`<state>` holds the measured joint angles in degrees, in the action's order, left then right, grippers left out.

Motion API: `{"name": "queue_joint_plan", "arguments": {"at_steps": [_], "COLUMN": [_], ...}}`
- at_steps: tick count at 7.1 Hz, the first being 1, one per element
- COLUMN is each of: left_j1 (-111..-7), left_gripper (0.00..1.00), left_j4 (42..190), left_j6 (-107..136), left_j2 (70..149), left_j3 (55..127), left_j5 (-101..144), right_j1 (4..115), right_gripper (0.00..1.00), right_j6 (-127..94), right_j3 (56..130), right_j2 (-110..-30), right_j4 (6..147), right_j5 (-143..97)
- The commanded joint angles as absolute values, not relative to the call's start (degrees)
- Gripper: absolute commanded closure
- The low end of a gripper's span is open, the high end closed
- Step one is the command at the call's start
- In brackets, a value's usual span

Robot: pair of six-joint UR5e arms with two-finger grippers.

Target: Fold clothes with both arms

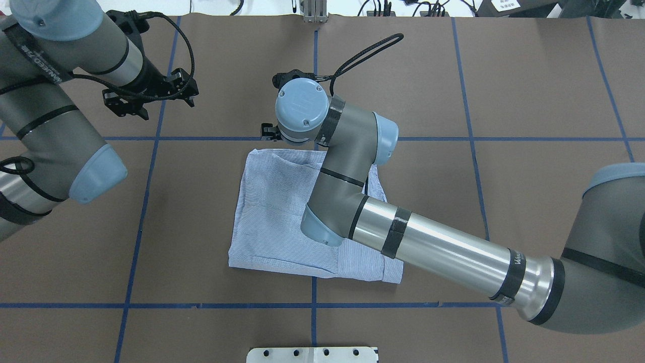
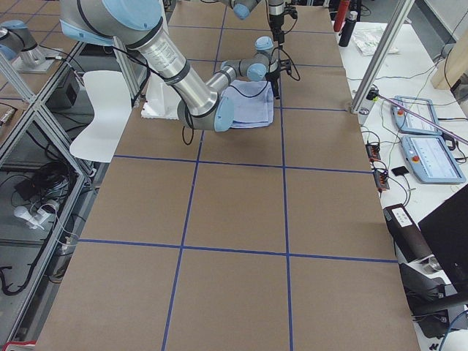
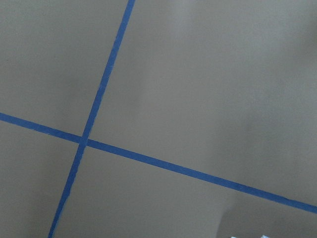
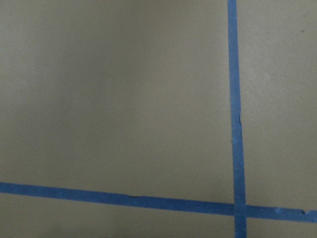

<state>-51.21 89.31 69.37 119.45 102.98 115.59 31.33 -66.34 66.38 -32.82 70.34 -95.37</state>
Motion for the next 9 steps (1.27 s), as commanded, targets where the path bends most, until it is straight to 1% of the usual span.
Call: {"name": "queue_joint_plan", "arguments": {"at_steps": [1,2,3,4,5,6,7,8,9], "left_j1": [-53.7,-54.7,-55.9,-58.9,-64.4,-69.4,-74.2,-79.1,-81.7], "left_gripper": [0.0,0.0,0.0,0.0,0.0,0.0,0.0,0.0,0.0], "left_j4": [89.3,89.4,89.5,89.8,89.9,89.9,89.7,89.7,89.8], "left_j6": [63.1,59.1,53.3,45.6,39.1,29.6,24.8,23.8,15.5], "left_j2": [116.8,115.2,111.9,107.4,105.5,103.0,102.2,102.2,101.7], "left_j3": [104.0,104.6,107.8,111.3,112.5,112.4,111.1,108.7,104.9], "left_j5": [115.7,115.7,115.7,116.4,117.8,121.7,122.1,122.2,122.3], "right_j1": [34.2,35.9,38.0,41.3,46.1,52.6,58.5,63.3,67.5], "right_gripper": [0.0,0.0,0.0,0.0,0.0,0.0,0.0,0.0,0.0], "right_j6": [-64.8,-63.1,-59.1,-54.6,-52.1,-47.6,-40.5,-34.1,-27.1], "right_j3": [67.3,68.6,73.3,79.4,84.8,87.9,90.0,92.6,93.5], "right_j2": [-32.8,-33.3,-36.5,-41.6,-46.4,-49.8,-53.7,-59.5,-64.8], "right_j4": [72.2,74.5,77.8,80.7,83.7,87.5,88.9,88.9,89.0], "right_j5": [-99.2,-101.1,-103.1,-106.5,-111.4,-120.0,-126.8,-130.3,-132.2]}}
